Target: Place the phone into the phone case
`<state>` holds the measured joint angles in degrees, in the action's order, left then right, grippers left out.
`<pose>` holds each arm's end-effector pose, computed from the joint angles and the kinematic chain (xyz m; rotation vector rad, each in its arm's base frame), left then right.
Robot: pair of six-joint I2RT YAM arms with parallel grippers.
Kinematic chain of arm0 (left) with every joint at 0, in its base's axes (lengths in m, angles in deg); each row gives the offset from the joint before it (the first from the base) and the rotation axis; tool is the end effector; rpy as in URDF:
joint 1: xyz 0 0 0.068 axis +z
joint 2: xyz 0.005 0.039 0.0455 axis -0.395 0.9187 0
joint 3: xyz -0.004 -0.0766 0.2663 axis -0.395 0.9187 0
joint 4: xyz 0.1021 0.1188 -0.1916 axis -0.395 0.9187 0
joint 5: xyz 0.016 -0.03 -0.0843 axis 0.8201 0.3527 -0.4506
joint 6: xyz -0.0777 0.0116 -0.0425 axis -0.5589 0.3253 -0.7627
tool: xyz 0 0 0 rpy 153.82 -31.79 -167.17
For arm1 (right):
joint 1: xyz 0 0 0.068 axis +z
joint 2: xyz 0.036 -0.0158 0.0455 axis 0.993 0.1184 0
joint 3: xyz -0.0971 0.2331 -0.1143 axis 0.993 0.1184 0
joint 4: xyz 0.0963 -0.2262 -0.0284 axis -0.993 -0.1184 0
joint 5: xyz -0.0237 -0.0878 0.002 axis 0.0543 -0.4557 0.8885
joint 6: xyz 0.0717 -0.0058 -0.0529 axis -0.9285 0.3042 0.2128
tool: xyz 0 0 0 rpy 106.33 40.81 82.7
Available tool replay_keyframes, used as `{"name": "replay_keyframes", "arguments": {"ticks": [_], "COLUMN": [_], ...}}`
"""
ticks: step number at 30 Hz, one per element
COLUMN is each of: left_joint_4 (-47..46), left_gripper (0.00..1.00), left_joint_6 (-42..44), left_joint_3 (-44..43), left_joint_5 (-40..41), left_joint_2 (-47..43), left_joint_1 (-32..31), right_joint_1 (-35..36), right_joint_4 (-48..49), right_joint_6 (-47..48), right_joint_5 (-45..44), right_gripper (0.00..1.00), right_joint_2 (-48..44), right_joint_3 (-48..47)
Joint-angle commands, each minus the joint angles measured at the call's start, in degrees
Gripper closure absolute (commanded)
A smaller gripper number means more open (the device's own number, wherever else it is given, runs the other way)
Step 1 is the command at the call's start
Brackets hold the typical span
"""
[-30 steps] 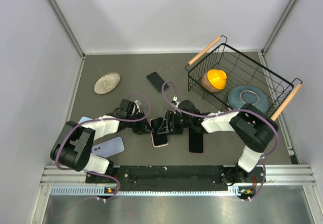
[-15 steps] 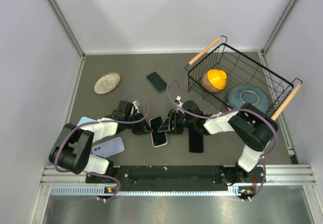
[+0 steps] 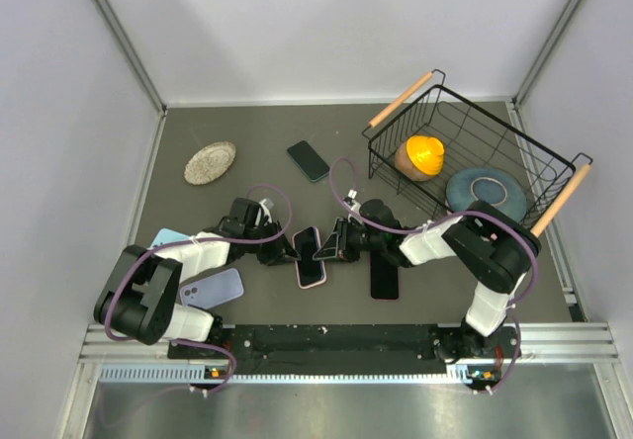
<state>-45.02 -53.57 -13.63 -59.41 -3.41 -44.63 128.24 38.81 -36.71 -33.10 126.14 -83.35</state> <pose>0.2138 -0.1240 0.1177 -0.2995 2.6855 -1.0276 0.2180 0.2733 0.1214 -0.0351 2.5003 1.4976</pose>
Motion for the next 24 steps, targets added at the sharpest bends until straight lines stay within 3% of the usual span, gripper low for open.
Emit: {"name": "replay_keyframes", "arguments": {"ticks": [1,6,7,8,11,15,21,24], "left_joint_4": [3.0,3.0,3.1,3.1,3.4,3.9,4.2,4.2], "left_gripper": [0.71,0.66,0.65,0.65,0.62,0.5,0.5,0.5], "left_joint_6": [1.0,1.0,1.0,0.9,1.2,1.5,1.6,1.5], "left_joint_3": [2.2,2.4,2.4,2.3,2.0,1.9,1.4,1.4], "left_joint_5": [-0.4,0.2,0.1,0.2,0.6,1.3,0.9,0.9], "left_joint_2": [1.3,1.4,1.3,1.4,1.3,0.7,1.5,1.6], "left_joint_1": [-1.6,-1.6,-1.6,-1.6,-1.6,-1.6,-1.6,-1.6], "right_joint_1": [0.8,0.8,0.8,0.8,0.8,0.4,0.3,0.3], "right_joint_4": [12.8,11.9,11.9,11.9,11.4,13.0,17.4,19.3], "right_joint_6": [-1.5,-1.4,-1.3,-1.1,-0.6,-0.9,-3.0,-3.8], "right_joint_5": [4.9,6.3,7.0,7.1,7.1,7.2,8.1,8.8], "right_gripper": [1.0,1.0,0.93,0.77,0.65,0.72,0.67,0.75], "right_joint_2": [-0.7,-0.2,-0.5,-0.8,-2.0,-2.2,-0.1,0.7], "right_joint_3": [-1.8,-2.7,-2.9,-2.9,-2.6,-1.9,-1.6,-1.7]}}
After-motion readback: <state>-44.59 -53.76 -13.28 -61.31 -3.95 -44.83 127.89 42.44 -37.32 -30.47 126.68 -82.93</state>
